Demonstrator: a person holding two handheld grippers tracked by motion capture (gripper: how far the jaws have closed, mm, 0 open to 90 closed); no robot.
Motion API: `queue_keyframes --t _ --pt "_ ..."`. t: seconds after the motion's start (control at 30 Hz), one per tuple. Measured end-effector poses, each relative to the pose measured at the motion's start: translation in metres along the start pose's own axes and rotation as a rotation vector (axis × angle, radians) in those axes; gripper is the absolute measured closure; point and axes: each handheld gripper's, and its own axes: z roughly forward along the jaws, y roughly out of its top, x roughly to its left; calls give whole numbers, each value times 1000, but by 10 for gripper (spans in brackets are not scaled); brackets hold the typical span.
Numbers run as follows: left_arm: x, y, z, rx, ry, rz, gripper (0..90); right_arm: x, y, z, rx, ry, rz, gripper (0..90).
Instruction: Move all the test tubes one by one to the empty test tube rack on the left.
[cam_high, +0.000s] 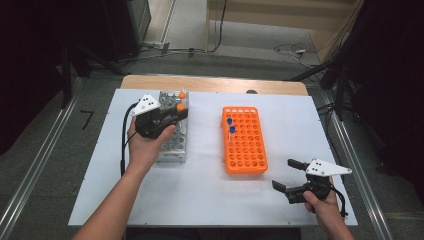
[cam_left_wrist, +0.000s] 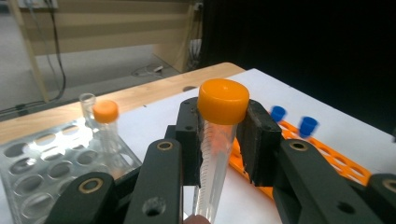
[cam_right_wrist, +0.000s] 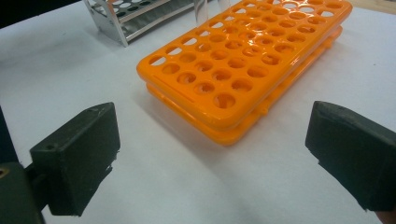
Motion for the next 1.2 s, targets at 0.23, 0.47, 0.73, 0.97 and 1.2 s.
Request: queue_keyframes --t 0.23,0.47,0.73,0.97,1.2 --pt "19 6 16 -17 62 -15 709 -2 -1 0 -5 10 7 23" --pt "35 11 31 -49 118 -45 708 -3 -2 0 -4 16 9 23" --pt "45 5 50 -71 174 -77 708 -5 -3 0 -8 20 24 22" --pt "42 0 60 -53 217 -46 708 -7 -5 -2 -12 19 26 22" --pt "41 -6 62 5 273 -65 704 -7 -5 -1 -7 17 28 22"
